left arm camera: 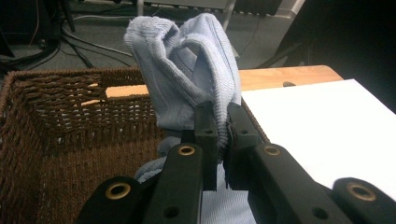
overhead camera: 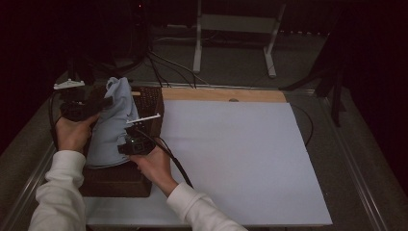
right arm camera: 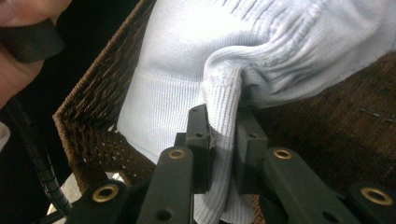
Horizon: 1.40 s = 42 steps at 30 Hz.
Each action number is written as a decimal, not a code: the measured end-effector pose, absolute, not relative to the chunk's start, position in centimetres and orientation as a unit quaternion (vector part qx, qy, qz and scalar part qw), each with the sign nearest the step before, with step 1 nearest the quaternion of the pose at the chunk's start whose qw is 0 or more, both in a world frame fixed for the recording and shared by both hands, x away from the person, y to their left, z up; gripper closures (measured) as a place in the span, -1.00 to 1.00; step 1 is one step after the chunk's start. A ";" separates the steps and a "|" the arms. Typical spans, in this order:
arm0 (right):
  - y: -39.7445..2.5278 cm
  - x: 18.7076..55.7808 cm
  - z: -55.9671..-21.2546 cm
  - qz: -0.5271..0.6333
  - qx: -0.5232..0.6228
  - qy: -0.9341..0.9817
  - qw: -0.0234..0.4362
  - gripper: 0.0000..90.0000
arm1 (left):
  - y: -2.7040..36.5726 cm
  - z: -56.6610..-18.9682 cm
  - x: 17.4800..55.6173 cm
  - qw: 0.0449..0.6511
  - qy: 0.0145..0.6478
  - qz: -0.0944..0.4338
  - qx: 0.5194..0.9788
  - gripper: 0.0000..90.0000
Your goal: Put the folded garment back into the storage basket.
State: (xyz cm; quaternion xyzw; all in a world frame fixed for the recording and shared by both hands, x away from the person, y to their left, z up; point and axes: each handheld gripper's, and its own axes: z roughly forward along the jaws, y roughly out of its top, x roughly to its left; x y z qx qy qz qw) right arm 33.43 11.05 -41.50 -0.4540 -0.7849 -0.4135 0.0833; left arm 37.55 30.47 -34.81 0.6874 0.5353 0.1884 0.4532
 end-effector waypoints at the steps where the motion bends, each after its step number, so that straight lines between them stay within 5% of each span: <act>1: 11.1 33.4 -41.5 -0.412 -0.453 -0.786 0.084 0.76 | 30.5 -34.9 37.6 0.453 0.536 0.188 0.688 0.92; 22: 12.4 32.8 -41.7 -0.407 -0.432 -0.799 0.093 0.69 | 30.6 -35.6 37.7 0.439 0.545 0.187 0.690 0.83; 23: 12.5 32.8 -41.7 -0.417 -0.429 -0.796 0.094 0.11 | 30.6 -35.7 37.9 0.437 0.554 0.184 0.684 0.30; 24: 12.5 32.9 -41.8 -0.432 -0.425 -0.790 0.099 -0.18 | 30.7 -35.8 38.0 0.441 0.562 0.178 0.677 0.09; 31: 11.8 33.1 -41.4 -0.451 -0.425 -0.779 0.093 -0.60 | 30.6 -36.2 38.1 0.436 0.579 0.190 0.663 -0.61; 42: 11.5 33.0 -41.6 -0.448 -0.404 -0.794 0.075 -0.74 | 30.4 -36.1 38.0 0.440 0.572 0.190 0.665 -0.95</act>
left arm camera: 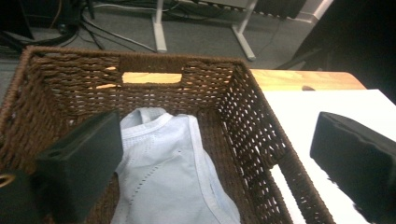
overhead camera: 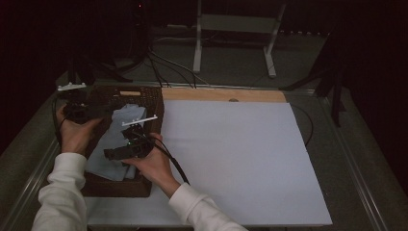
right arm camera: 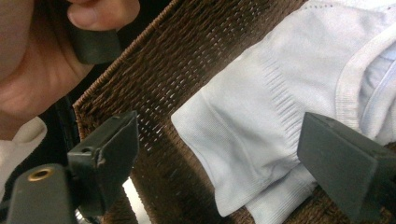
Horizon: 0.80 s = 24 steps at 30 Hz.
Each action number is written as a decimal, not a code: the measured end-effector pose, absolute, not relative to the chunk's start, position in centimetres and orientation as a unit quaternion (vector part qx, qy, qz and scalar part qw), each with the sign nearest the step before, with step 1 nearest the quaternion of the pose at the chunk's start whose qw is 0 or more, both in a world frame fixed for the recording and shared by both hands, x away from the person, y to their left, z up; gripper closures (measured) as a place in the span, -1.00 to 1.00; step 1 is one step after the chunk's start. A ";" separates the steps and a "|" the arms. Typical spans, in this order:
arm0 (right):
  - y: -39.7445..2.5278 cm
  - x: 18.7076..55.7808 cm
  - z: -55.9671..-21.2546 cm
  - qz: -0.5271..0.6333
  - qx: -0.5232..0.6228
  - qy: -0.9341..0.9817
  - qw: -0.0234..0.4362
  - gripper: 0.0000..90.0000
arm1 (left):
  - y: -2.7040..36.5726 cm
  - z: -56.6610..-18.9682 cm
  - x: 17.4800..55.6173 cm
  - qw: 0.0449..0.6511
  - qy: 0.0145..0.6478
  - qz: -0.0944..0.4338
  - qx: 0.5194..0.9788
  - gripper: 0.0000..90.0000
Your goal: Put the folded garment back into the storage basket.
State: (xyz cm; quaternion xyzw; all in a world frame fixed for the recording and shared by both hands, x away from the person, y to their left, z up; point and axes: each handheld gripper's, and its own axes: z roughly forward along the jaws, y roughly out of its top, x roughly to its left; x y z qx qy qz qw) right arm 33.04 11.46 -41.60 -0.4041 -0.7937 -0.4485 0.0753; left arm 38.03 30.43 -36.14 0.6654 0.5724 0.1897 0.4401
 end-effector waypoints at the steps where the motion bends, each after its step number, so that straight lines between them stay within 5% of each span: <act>1: 11.4 33.0 -41.5 -0.450 -0.400 -0.795 0.072 -0.74 | 30.4 -36.1 38.0 0.440 0.571 0.190 0.667 -0.96; 24: 9.6 32.8 -40.9 -0.473 -0.383 -0.792 0.041 -1.00 | 29.2 -36.4 37.6 0.427 0.555 0.197 0.686 -0.99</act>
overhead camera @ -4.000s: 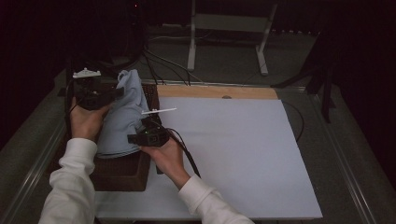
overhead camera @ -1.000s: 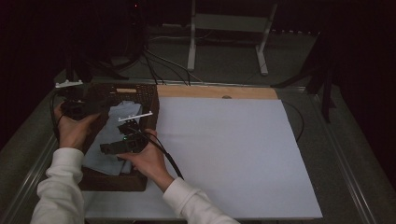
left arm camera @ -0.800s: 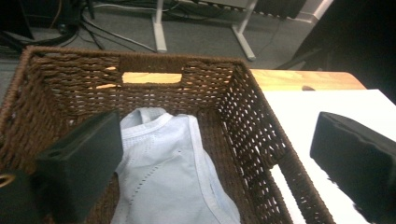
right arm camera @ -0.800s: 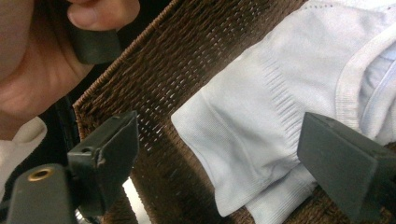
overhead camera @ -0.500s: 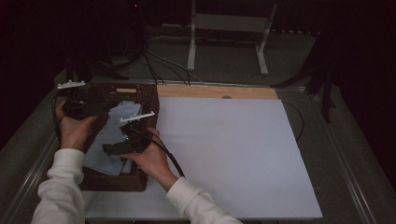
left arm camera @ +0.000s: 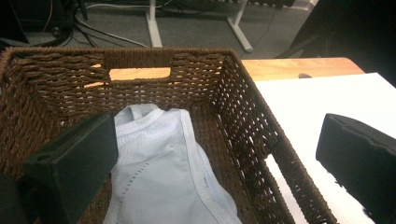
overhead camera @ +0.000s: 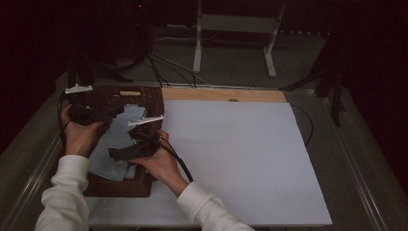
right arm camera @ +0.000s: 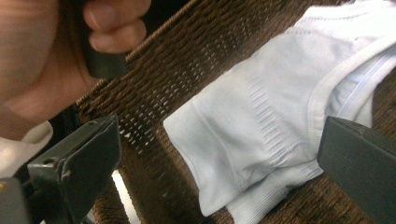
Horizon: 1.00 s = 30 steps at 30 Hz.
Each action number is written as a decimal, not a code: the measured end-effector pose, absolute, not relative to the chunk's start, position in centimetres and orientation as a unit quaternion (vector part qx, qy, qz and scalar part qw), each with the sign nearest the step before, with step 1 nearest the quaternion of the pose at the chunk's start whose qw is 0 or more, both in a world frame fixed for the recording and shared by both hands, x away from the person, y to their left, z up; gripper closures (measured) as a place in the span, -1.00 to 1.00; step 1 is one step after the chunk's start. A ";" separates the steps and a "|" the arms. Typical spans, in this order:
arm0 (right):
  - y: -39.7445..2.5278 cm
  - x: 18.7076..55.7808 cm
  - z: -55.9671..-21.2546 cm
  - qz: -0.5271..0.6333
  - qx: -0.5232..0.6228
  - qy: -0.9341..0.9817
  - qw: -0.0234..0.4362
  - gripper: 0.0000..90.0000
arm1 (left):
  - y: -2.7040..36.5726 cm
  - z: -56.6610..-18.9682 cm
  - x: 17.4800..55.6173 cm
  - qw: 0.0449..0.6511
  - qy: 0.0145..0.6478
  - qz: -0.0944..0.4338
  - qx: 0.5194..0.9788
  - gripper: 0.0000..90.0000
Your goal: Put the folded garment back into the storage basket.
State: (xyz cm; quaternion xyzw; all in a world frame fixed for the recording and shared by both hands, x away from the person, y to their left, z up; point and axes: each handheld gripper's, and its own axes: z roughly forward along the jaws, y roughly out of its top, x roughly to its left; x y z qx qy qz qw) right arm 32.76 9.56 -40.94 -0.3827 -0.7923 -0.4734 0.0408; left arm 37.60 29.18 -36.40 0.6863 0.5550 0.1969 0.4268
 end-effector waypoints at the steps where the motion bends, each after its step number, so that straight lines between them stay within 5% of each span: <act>1: 9.4 32.8 -40.9 -0.474 -0.384 -0.791 0.040 -1.00 | 29.1 -36.4 37.6 0.427 0.554 0.197 0.687 -0.99; 30: 4.8 32.8 -39.7 -0.477 -0.359 -0.802 -0.001 -1.00 | 27.0 -35.7 34.7 0.437 0.513 0.210 0.709 -0.99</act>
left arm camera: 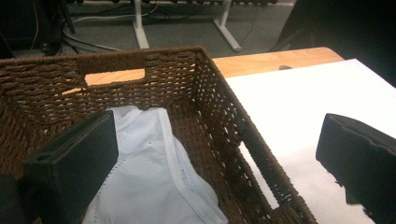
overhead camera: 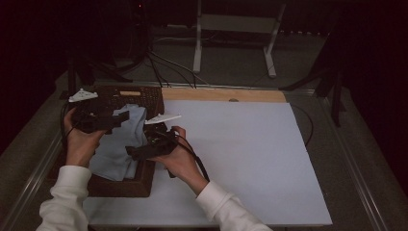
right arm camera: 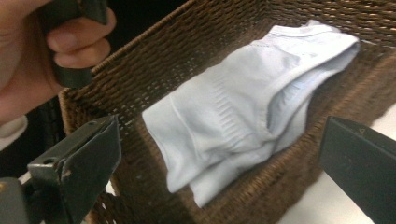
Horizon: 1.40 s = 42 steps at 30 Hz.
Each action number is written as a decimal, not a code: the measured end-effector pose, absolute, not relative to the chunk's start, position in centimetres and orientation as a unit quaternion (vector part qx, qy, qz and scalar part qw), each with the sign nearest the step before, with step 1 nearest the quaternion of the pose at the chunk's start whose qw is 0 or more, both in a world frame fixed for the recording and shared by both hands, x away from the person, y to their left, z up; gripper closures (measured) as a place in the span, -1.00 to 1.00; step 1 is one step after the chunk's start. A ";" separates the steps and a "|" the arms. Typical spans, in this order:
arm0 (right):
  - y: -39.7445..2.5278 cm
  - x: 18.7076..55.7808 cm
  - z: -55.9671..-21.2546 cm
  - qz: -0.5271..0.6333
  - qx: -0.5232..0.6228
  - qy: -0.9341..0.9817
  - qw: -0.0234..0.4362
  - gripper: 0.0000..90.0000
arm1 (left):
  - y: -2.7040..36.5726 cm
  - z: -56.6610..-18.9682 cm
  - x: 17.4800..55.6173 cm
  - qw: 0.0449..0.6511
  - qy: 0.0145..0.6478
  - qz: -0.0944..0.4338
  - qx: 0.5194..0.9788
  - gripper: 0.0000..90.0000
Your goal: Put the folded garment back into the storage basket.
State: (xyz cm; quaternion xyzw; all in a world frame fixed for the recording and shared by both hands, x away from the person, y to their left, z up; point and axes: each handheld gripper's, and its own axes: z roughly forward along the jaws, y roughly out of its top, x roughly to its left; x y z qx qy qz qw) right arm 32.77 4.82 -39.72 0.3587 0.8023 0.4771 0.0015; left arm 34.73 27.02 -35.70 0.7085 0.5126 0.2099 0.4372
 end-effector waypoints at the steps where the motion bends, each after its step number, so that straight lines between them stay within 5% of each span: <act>1: 4.4 32.8 -39.7 0.477 0.358 0.803 0.005 -1.00 | 26.9 -35.7 34.6 0.439 0.511 0.209 0.709 -0.99; 42: -3.8 33.0 -40.9 0.482 0.385 0.786 0.038 -1.00 | 21.2 -38.4 30.1 0.439 0.456 0.207 0.746 -0.99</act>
